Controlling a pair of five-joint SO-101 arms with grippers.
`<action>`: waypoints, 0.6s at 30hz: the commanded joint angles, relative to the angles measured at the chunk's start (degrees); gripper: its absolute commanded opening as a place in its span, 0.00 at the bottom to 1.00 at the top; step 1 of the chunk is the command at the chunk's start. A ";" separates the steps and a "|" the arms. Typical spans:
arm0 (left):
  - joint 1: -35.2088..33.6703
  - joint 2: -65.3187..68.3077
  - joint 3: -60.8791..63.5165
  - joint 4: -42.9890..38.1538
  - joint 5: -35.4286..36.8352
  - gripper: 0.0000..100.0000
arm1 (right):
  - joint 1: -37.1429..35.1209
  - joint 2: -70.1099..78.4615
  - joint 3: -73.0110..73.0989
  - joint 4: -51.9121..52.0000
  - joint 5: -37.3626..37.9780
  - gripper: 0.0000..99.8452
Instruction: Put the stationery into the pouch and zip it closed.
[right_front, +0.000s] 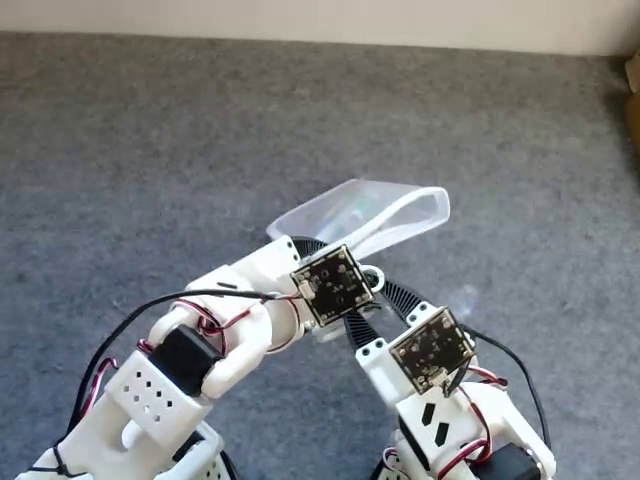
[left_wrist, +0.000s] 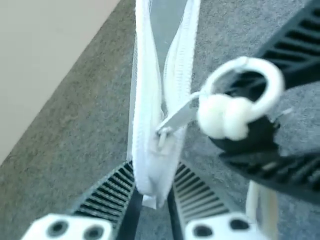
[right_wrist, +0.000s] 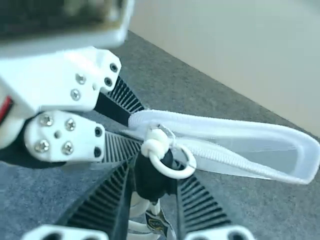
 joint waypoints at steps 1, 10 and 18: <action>0.04 -0.04 0.13 -1.32 0.88 0.01 | 3.03 -0.40 -3.38 -2.15 -1.85 0.00; -0.04 -0.04 0.40 -1.32 3.96 0.00 | 12.62 -0.22 -3.03 -8.84 -5.10 0.00; -0.04 -0.04 0.48 -1.23 3.96 0.00 | 12.79 -0.22 -3.03 -8.92 -4.84 0.00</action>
